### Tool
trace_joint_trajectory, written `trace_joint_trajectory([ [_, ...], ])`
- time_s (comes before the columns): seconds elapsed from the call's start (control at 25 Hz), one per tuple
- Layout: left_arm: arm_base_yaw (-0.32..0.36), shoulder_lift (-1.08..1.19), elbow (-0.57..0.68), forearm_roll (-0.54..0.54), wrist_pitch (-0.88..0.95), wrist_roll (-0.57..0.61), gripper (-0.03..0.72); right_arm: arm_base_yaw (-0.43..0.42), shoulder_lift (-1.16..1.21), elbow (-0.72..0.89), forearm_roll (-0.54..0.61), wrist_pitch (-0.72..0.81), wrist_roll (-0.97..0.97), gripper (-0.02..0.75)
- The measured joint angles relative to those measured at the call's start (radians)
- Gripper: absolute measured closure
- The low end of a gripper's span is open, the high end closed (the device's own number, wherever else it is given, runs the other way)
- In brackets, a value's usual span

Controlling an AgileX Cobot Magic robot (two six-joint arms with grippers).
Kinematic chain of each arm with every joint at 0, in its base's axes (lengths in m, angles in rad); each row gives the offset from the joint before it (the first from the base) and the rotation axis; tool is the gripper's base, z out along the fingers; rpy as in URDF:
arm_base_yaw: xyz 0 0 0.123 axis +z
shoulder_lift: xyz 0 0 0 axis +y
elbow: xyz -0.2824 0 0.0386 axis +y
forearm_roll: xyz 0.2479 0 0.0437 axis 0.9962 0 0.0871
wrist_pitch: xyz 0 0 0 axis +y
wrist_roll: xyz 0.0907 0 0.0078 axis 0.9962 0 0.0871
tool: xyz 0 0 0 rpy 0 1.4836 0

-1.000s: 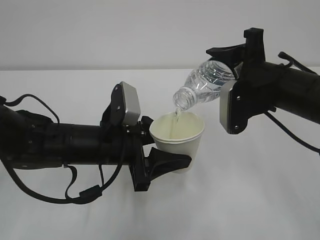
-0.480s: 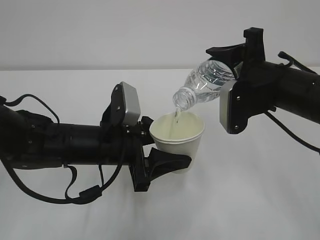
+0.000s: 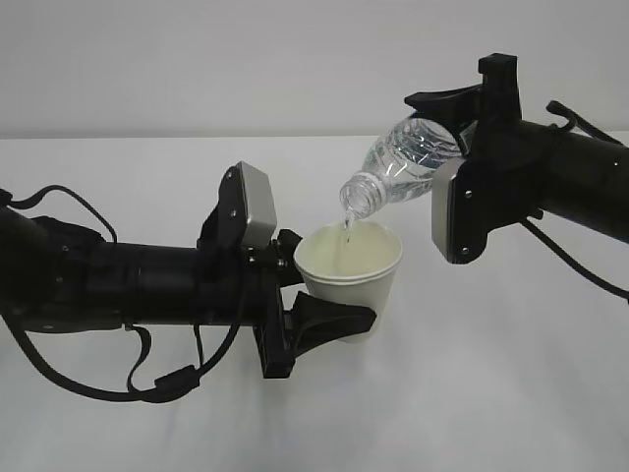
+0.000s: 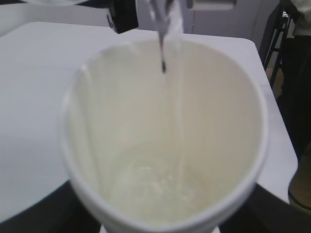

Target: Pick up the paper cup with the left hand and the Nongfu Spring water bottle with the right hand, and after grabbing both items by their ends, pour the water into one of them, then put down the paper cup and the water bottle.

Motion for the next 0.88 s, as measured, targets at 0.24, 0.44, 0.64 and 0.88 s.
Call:
trace_joint_trajectory([
  [0.24,0.000,0.000,0.000,0.010,0.004,0.000,0.238,0.000,0.000,0.000,0.000,0.000,-0.004,0.291],
  [0.44,0.000,0.000,0.000,0.020,0.004,0.000,0.238,0.000,0.000,0.000,0.000,0.000,-0.006,0.291],
  [0.64,0.000,0.000,0.000,0.039,0.004,-0.006,0.238,0.000,0.000,0.000,0.000,0.000,-0.008,0.291],
  [0.88,0.000,0.000,0.000,0.051,0.004,-0.018,0.239,0.000,0.000,0.000,0.000,-0.001,-0.008,0.291],
])
